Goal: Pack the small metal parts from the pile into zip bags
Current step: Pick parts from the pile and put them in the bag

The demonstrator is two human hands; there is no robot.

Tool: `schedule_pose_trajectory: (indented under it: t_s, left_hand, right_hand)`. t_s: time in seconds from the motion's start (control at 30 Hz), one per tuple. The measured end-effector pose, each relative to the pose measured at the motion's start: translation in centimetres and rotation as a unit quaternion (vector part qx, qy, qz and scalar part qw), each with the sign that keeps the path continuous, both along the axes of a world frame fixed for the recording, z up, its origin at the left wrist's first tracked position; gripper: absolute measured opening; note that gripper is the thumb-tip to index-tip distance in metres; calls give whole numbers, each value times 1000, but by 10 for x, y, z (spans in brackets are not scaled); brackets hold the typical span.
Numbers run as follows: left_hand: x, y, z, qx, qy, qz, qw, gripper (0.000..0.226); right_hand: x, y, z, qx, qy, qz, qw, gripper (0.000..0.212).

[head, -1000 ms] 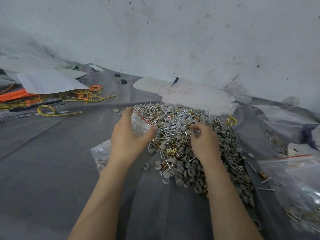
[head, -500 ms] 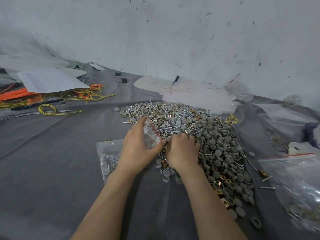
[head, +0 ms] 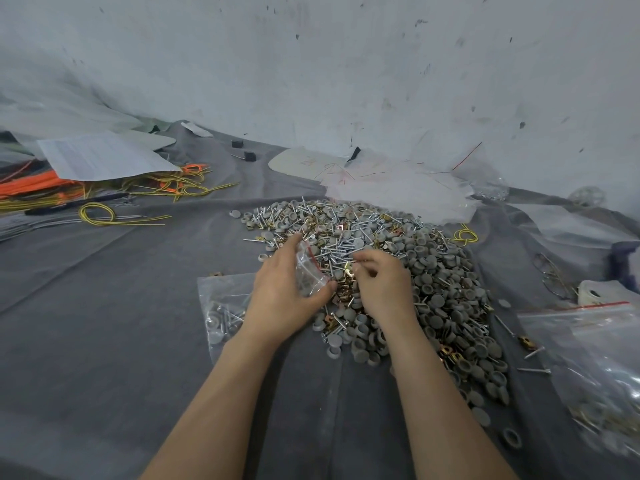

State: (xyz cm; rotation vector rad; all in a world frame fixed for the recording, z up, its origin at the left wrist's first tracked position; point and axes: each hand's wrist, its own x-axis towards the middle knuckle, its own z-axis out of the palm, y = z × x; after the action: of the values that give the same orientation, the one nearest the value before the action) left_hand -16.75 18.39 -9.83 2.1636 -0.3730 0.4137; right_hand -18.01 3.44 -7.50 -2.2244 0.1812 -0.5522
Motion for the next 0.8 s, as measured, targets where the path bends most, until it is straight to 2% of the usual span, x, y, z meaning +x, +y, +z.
schedule_pose_trajectory:
  t_s: [0.3,0.47,0.7,0.8]
  left_hand:
    - [-1,0,-1,5,-6,-4,1000,89]
    - [-3,0,0,8,-3,-4,1000,90]
    - [-4,0,1,21,-14,-7,1000,91]
    - [-4,-1,1,22,-19,-8,1000,89]
  right_hand:
    - [2,0,-1,7,-14,4,1000,13]
    - [2,0,0,63,-24,7,998,11]
    - [1,9,3,102,-42,69,992,9]
    - [-2,14,6,109,-30,122,986,16]
